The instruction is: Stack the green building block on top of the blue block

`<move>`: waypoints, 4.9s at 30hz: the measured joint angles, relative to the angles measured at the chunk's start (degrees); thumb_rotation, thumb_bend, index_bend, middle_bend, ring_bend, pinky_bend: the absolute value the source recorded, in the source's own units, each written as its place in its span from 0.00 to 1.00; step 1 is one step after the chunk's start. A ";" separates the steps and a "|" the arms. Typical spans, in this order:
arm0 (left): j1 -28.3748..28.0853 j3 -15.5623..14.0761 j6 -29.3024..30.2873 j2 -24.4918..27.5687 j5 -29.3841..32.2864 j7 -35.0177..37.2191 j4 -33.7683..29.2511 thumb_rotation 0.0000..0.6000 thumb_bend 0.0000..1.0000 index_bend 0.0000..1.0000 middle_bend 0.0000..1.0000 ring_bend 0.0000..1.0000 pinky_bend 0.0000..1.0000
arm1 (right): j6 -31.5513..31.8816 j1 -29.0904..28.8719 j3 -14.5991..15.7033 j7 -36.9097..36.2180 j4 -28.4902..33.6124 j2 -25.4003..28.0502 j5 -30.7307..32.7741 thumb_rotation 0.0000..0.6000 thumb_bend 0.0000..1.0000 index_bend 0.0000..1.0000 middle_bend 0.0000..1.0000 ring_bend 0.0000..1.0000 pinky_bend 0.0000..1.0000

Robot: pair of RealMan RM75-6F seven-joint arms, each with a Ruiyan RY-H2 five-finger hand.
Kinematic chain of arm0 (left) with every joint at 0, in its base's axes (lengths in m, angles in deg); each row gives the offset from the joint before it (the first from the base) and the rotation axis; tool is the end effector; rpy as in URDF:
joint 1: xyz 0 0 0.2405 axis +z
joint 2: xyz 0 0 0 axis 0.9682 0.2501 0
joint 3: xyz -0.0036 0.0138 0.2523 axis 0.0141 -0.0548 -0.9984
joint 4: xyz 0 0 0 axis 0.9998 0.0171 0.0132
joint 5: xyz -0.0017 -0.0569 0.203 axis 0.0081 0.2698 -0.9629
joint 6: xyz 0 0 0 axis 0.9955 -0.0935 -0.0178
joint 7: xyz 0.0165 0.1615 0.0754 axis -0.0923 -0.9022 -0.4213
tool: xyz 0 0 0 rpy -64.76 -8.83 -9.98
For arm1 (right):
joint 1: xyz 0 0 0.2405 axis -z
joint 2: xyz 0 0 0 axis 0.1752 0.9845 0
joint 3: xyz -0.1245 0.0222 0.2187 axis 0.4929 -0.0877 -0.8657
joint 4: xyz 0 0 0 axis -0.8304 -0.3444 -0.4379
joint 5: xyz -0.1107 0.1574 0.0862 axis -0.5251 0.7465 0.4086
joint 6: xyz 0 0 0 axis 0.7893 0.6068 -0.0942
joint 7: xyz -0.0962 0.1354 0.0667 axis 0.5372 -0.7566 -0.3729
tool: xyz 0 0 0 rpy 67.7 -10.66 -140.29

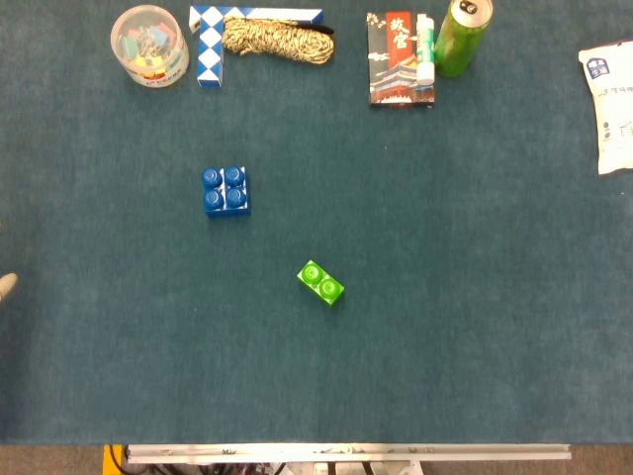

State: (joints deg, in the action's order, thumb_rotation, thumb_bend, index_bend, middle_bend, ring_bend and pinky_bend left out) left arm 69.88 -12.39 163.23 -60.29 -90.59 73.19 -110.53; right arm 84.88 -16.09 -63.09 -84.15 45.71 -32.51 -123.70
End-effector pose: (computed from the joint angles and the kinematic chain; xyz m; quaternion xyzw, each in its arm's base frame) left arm -0.3200 0.2135 0.1514 -0.6234 -0.3743 -0.3283 0.6030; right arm -0.2992 -0.2182 0.1511 0.6285 -0.3796 0.3818 0.5613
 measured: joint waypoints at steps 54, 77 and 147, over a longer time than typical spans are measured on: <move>-27.03 -0.76 -22.26 -7.26 -19.98 20.66 -1.47 1.00 0.12 0.30 0.00 0.00 0.04 | 4.90 3.86 -4.33 -9.95 0.37 5.08 7.68 1.00 0.22 0.30 0.23 0.09 0.28; -34.16 -0.11 -31.97 -17.81 -12.59 2.62 0.99 1.00 0.14 0.31 0.00 0.00 0.03 | 2.57 4.74 -6.68 -15.13 -1.43 7.00 12.64 1.00 0.22 0.30 0.23 0.09 0.28; -46.13 -0.82 -35.42 -28.29 23.80 -33.29 -5.20 1.00 0.14 0.42 0.00 0.00 0.03 | 0.14 4.79 -7.22 -16.88 -1.94 7.56 12.93 1.00 0.22 0.30 0.23 0.09 0.28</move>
State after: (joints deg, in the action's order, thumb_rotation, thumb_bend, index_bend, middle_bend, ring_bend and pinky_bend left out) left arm 23.75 -13.21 127.81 -88.58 -66.80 39.90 -115.73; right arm 85.02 -11.30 -70.31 -101.03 43.77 -24.95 -110.77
